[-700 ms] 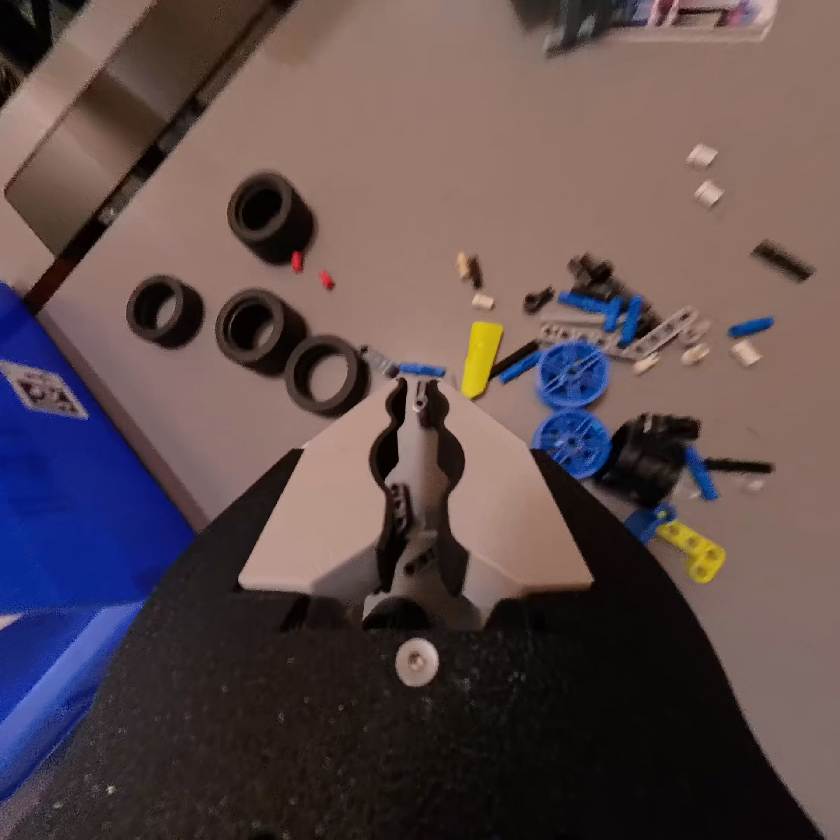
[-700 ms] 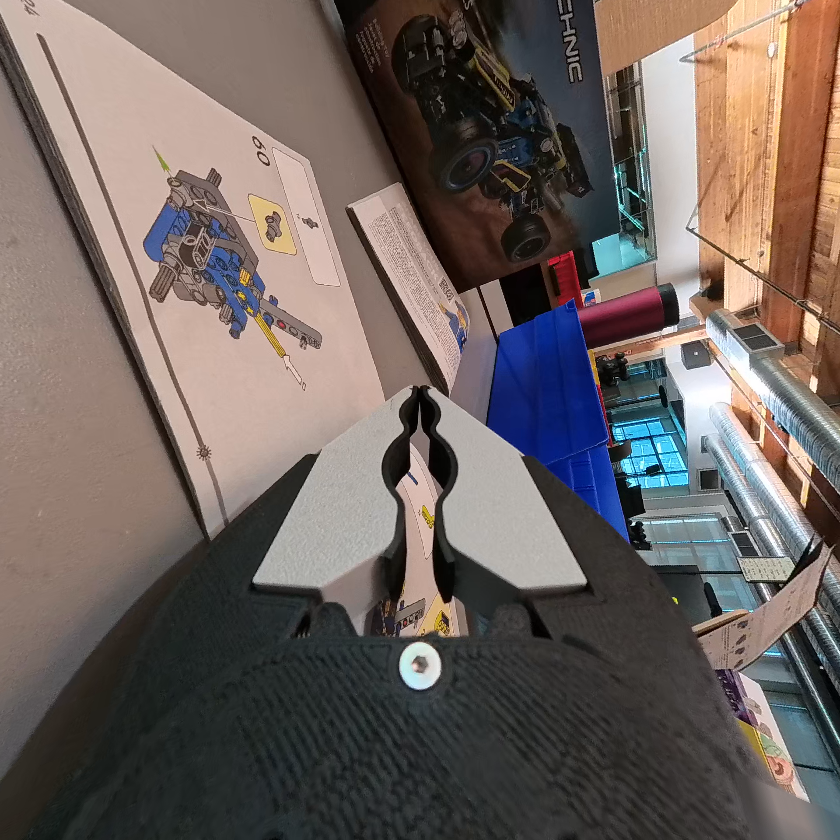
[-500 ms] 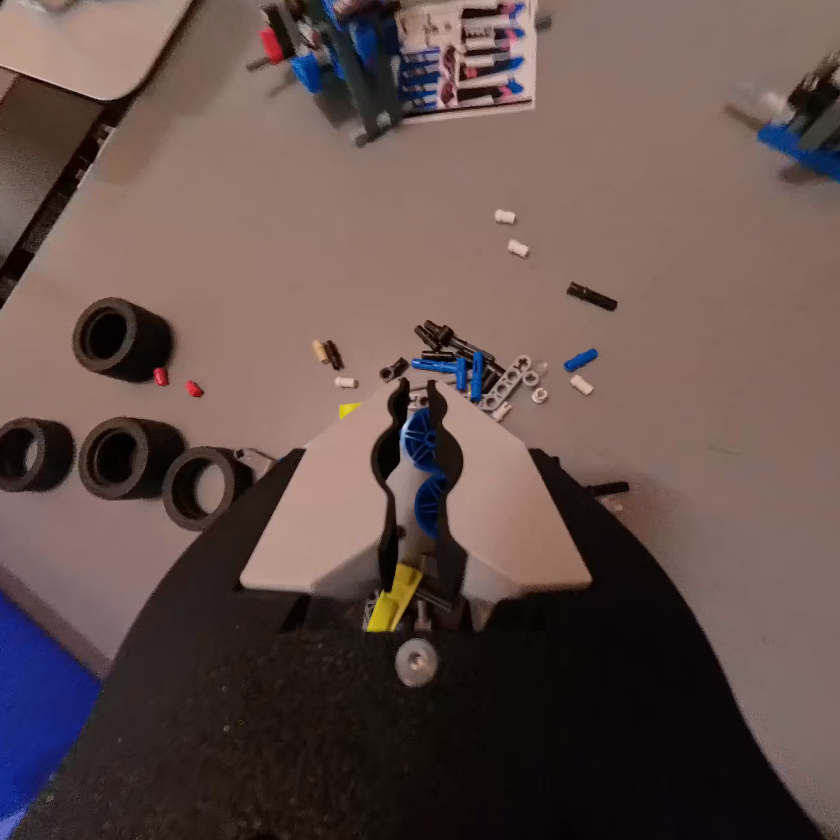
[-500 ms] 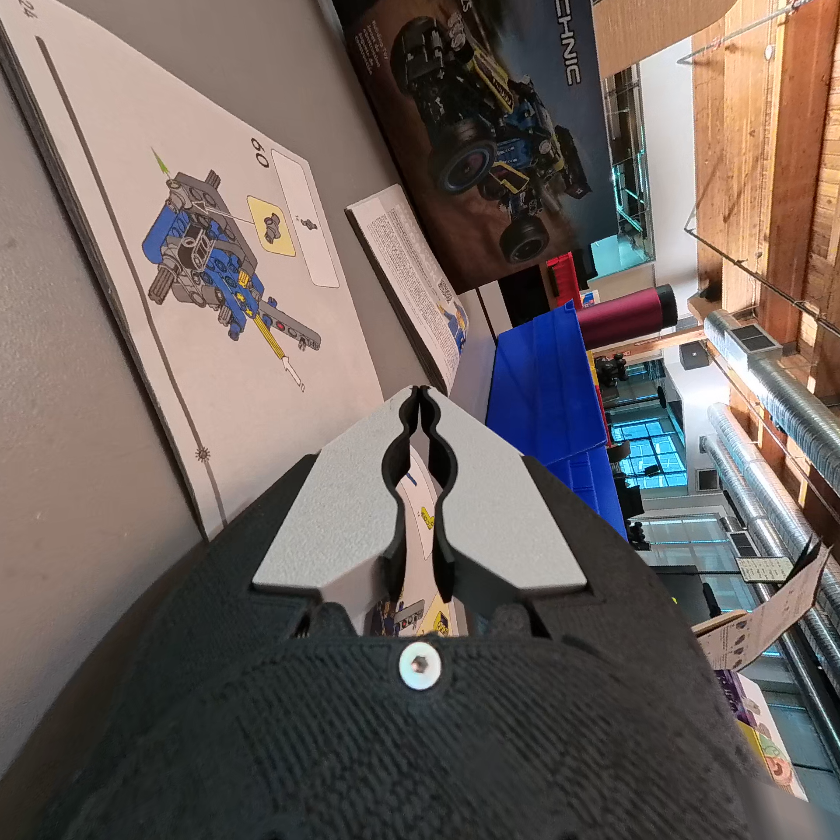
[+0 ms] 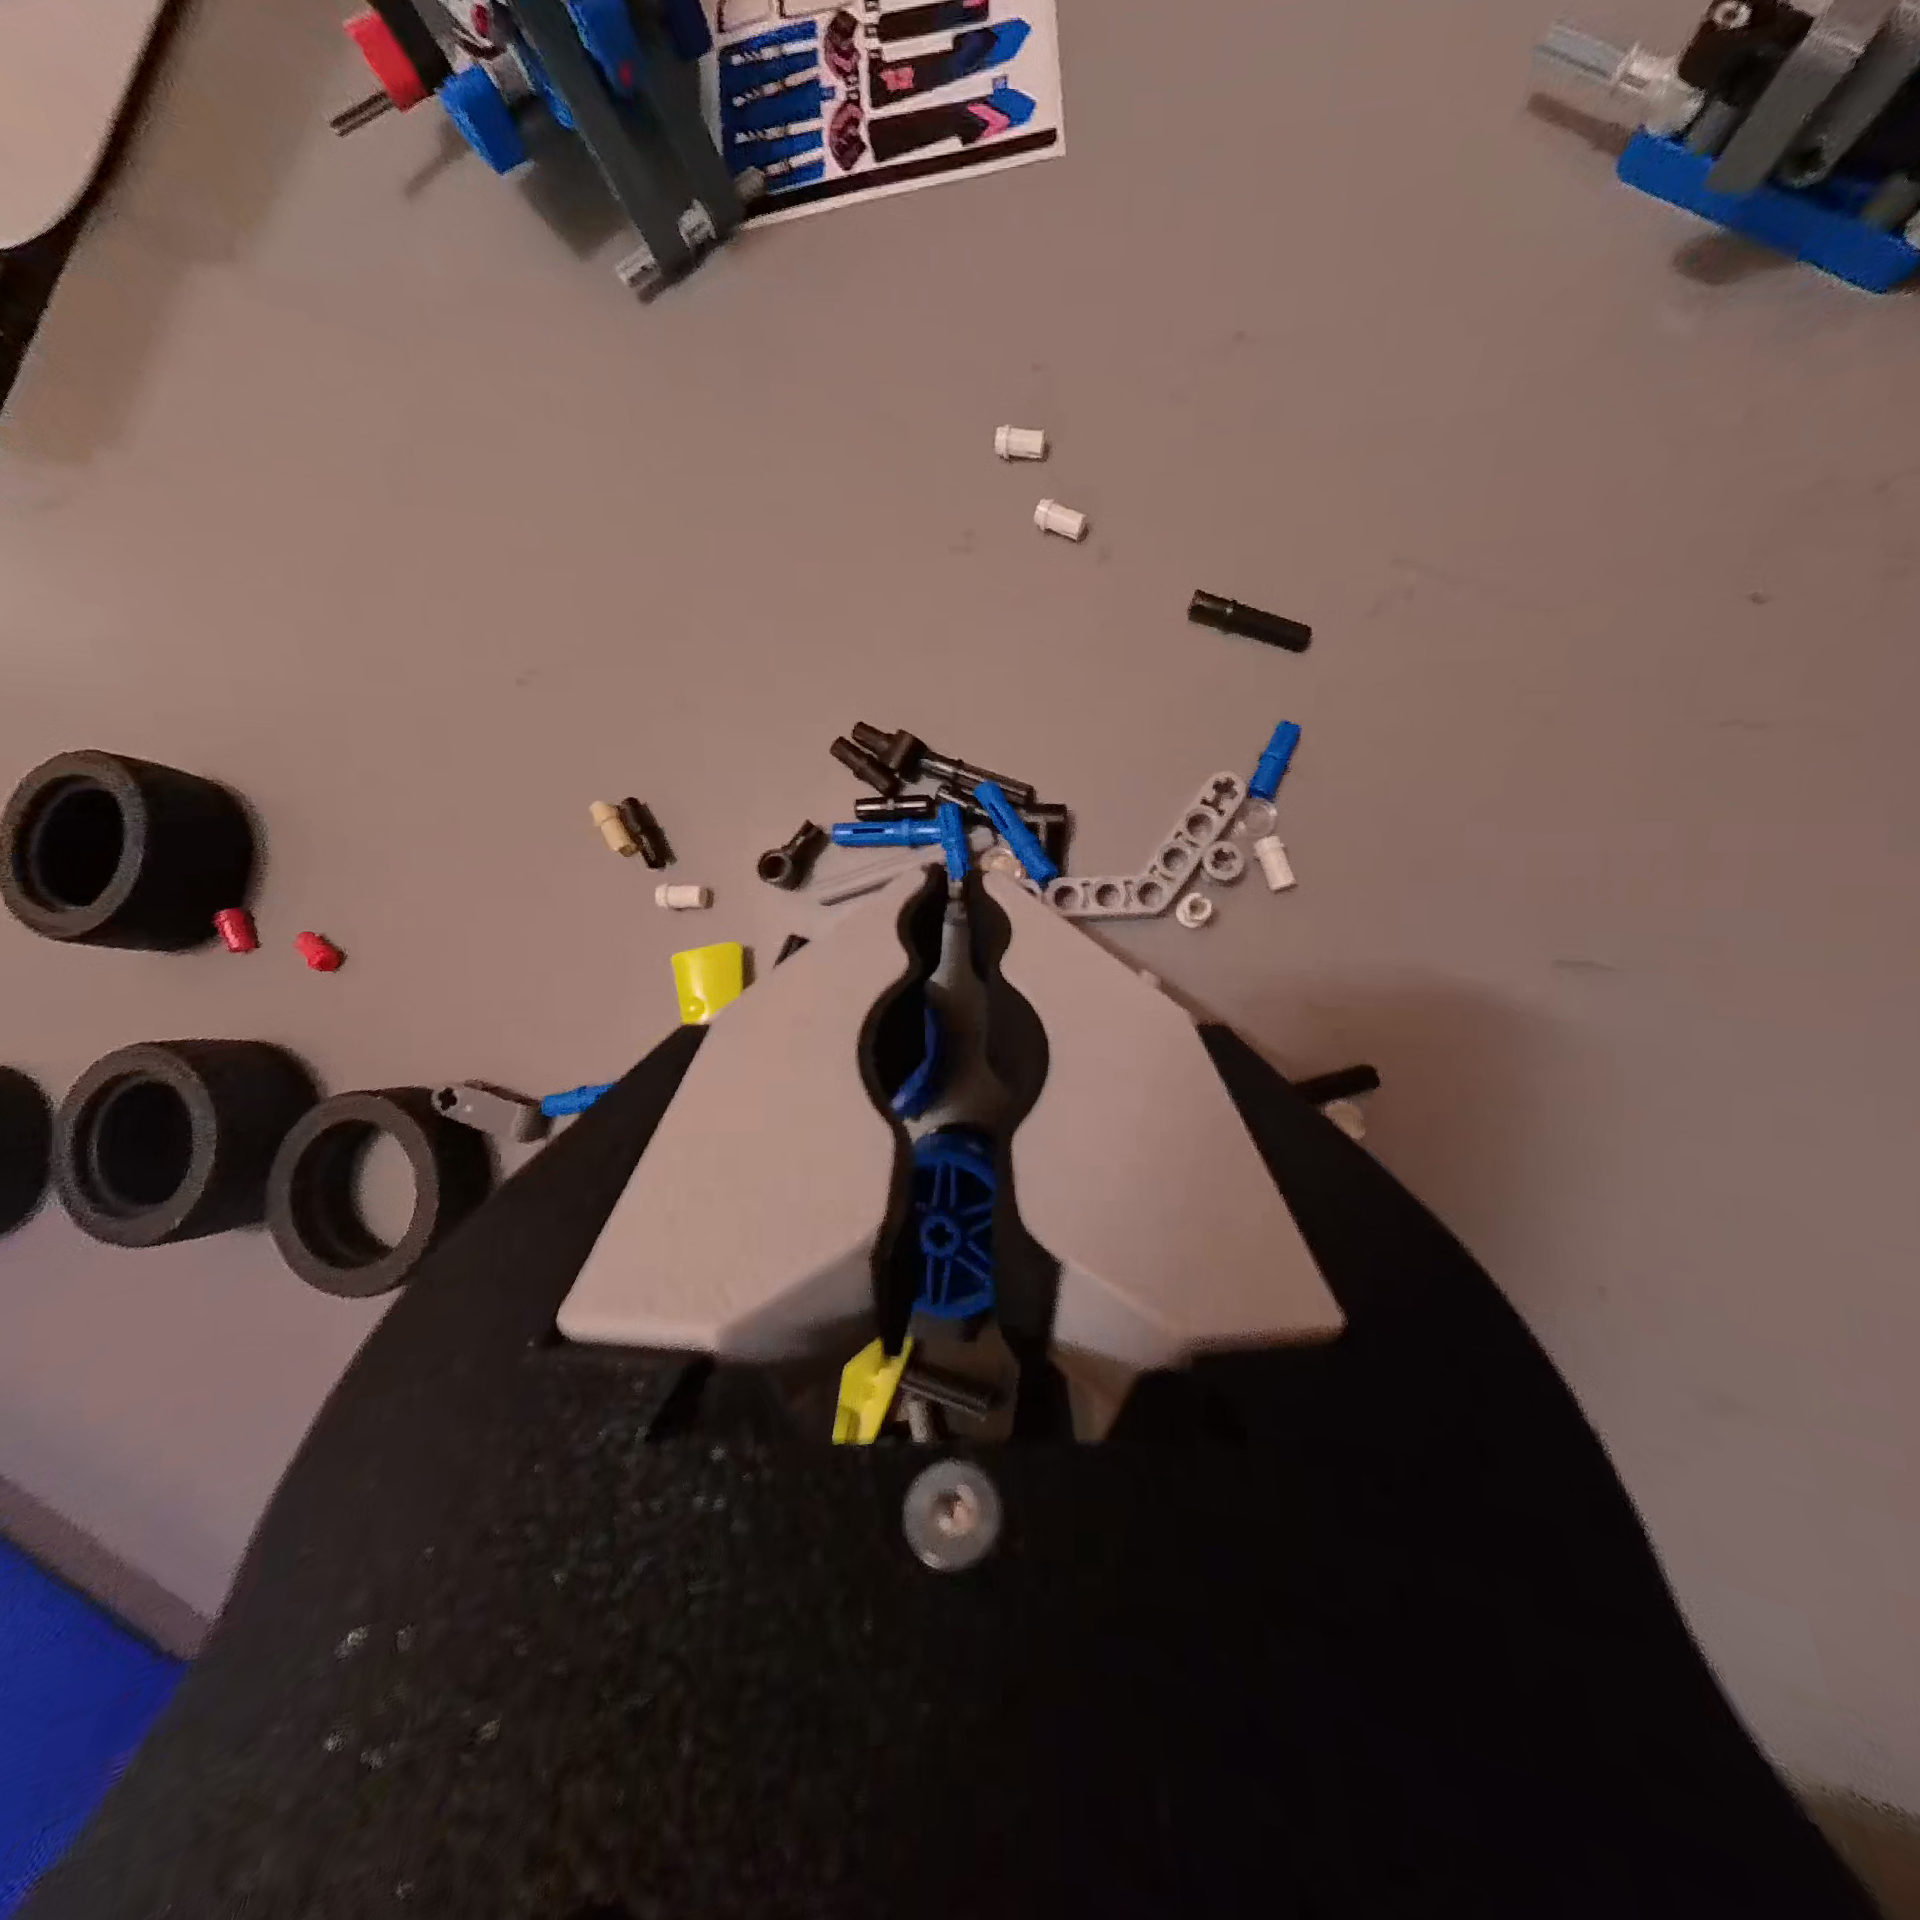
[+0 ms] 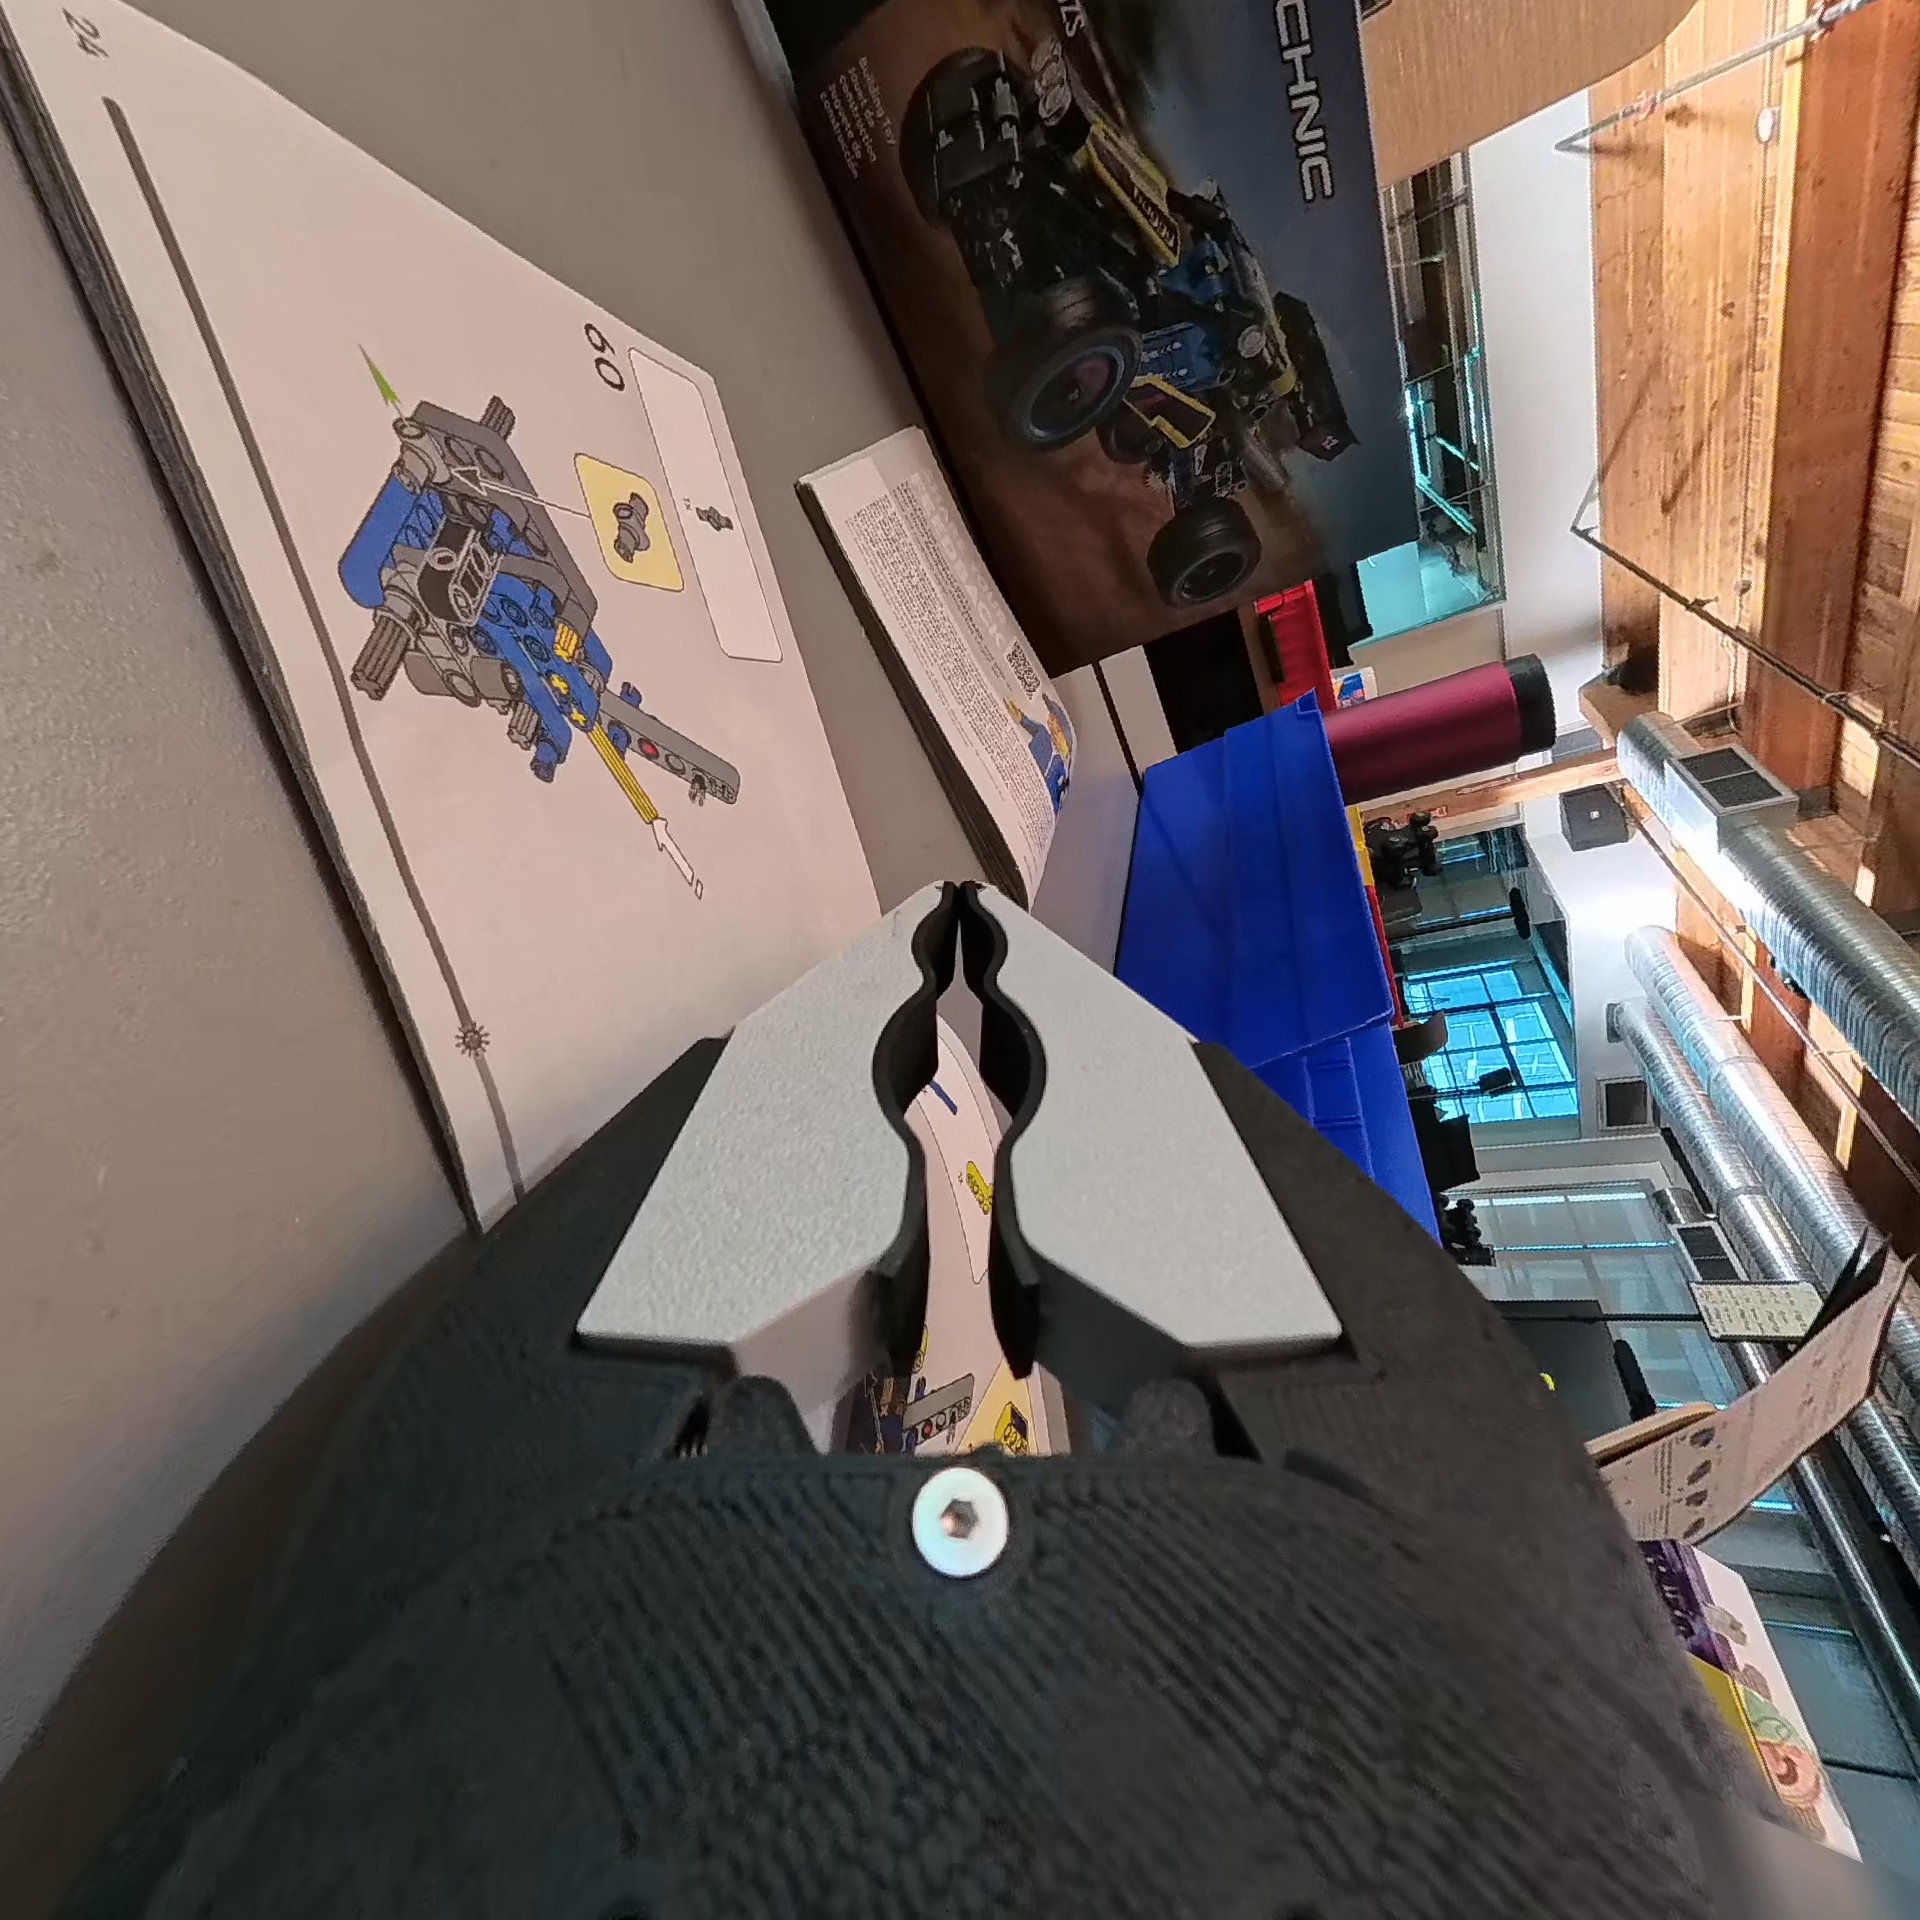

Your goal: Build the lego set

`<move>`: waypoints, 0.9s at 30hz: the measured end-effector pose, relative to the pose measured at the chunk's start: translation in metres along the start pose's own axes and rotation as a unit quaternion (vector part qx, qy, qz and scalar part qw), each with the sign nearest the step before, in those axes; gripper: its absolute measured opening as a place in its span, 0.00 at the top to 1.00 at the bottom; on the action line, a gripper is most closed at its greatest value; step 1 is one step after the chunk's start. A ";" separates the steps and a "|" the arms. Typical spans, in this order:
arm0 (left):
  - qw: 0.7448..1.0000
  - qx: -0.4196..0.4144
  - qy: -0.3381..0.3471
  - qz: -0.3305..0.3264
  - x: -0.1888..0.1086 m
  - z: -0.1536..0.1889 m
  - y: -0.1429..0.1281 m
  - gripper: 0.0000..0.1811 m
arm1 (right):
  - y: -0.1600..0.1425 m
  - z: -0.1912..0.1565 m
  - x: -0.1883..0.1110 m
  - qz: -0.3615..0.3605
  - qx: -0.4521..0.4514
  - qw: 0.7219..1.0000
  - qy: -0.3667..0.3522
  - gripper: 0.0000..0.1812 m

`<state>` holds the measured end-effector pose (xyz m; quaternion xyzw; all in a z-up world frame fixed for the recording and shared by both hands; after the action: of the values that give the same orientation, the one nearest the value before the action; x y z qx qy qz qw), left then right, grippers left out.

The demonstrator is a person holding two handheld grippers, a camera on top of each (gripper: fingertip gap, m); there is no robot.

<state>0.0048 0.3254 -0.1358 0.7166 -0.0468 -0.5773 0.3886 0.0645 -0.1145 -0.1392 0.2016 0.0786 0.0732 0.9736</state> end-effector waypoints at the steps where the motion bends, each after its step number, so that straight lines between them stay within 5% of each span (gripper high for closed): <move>1: 1.000 -0.004 0.007 -0.003 0.001 -0.001 0.000 1.00 | 0.000 0.000 0.000 0.000 0.000 1.000 0.000 1.00; 5: 0.999 0.011 0.004 -0.030 0.013 0.005 0.003 1.00 | 0.000 -0.001 0.001 -0.001 -0.001 1.000 0.002 1.00; 11: 0.999 0.032 -0.010 0.011 0.010 0.010 0.013 0.99 | 0.000 -0.001 0.001 0.000 -0.001 1.000 0.002 1.00; 27: 0.997 -0.003 0.076 0.032 -0.011 -0.015 0.007 0.99 | 0.001 0.003 0.000 0.004 0.000 1.000 -0.010 1.00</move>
<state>0.0170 0.3341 -0.1226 0.7556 -0.0381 -0.5084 0.4114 0.0646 -0.1144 -0.1365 0.2029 0.0684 0.0750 0.9739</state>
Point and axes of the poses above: each gripper's, where its closed fingertips meet, x out along the fingers, y out of its top, z = x × y across the jaws, the point moved 5 cm from there along -x, back along the fingers, and after that the axes turned 9 degrees about -y, right-handed, at the moved point
